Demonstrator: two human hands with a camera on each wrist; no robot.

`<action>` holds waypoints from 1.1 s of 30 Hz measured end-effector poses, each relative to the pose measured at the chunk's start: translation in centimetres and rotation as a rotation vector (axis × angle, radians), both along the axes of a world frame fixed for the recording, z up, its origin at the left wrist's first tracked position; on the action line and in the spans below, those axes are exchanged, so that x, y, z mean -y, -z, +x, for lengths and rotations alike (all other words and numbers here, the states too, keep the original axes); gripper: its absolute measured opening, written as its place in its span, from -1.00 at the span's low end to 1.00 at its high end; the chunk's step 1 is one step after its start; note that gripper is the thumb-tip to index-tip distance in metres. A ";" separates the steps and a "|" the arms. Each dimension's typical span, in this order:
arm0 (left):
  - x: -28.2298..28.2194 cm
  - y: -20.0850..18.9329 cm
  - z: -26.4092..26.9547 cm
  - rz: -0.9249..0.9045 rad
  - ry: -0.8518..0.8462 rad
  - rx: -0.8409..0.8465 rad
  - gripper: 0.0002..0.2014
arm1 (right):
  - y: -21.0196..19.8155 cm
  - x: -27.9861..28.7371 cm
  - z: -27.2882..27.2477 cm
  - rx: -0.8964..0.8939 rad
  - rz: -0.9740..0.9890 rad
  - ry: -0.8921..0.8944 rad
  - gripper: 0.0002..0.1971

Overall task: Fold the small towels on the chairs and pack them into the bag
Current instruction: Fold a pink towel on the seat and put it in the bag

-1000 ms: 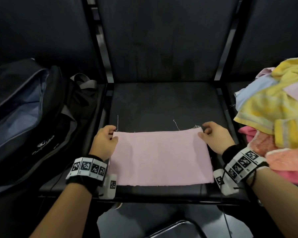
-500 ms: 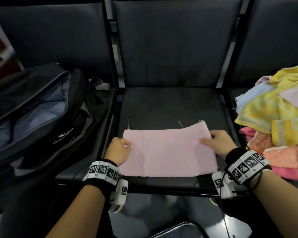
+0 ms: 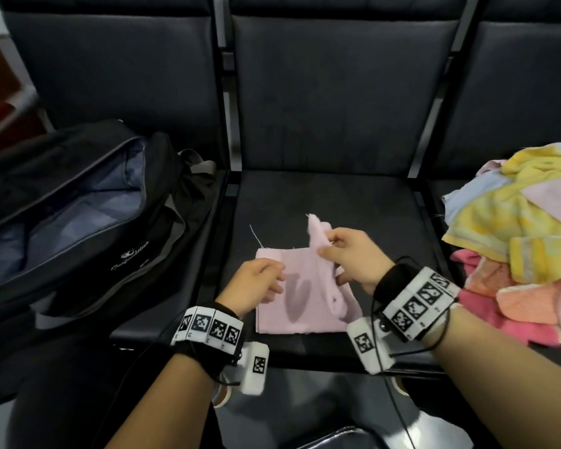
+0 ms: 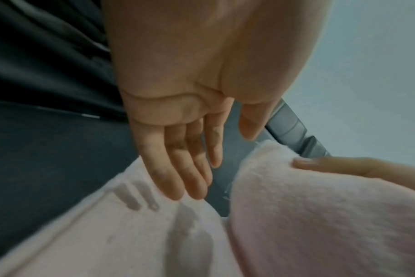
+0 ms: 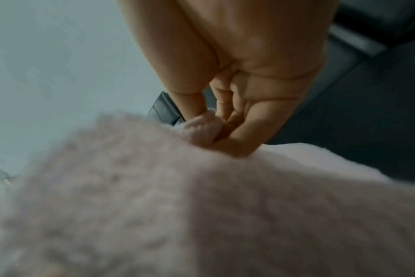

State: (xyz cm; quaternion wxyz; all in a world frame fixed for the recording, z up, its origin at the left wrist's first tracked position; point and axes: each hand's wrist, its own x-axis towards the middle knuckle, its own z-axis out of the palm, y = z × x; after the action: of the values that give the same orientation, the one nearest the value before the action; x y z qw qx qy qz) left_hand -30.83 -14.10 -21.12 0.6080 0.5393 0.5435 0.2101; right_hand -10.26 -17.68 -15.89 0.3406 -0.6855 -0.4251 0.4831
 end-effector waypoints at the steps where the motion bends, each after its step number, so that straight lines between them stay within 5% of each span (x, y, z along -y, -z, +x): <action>1: 0.1 -0.2 -0.1 -0.058 -0.022 0.055 -0.75 | 0.3 -0.5 -1.3 -0.013 -0.009 -0.017 -0.88; 6: -0.2 0.4 -0.9 -0.229 -0.073 0.163 -0.71 | 1.6 -1.4 -5.7 -0.151 -0.094 -0.087 -0.74; 8: -0.1 1.1 -1.1 -0.184 -0.043 0.086 -0.80 | 2.2 -1.2 -5.6 -0.062 -0.094 -0.147 -0.72; 13: 0.3 2.0 -0.7 -0.052 -0.073 0.002 -0.57 | 2.8 -0.3 -2.7 0.058 -0.091 -0.179 -0.82; 18: -0.4 2.3 -1.3 0.004 -0.063 -0.067 -0.58 | 3.8 1.3 -0.6 0.196 -0.050 -0.292 -0.83; 27: 0.2 2.8 -1.5 0.257 -0.048 -0.604 -0.48 | 5.3 3.2 -0.9 0.480 0.012 -0.646 -0.73; 30: 0.7 2.1 -0.7 0.443 0.126 -0.631 -0.61 | 5.7 3.8 -1.5 0.660 -0.025 -0.834 -0.59; 33: 1.6 1.3 0.1 0.417 0.433 -0.631 -0.71 | 6.5 4.2 -1.8 0.754 0.016 -0.865 -0.59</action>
State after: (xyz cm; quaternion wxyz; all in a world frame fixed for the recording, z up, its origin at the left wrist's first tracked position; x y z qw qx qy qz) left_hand -30.71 -15.74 -22.47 0.3200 0.7899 0.5231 0.0082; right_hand -12.03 -21.91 -22.39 -0.0583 -0.5715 -0.7626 0.2974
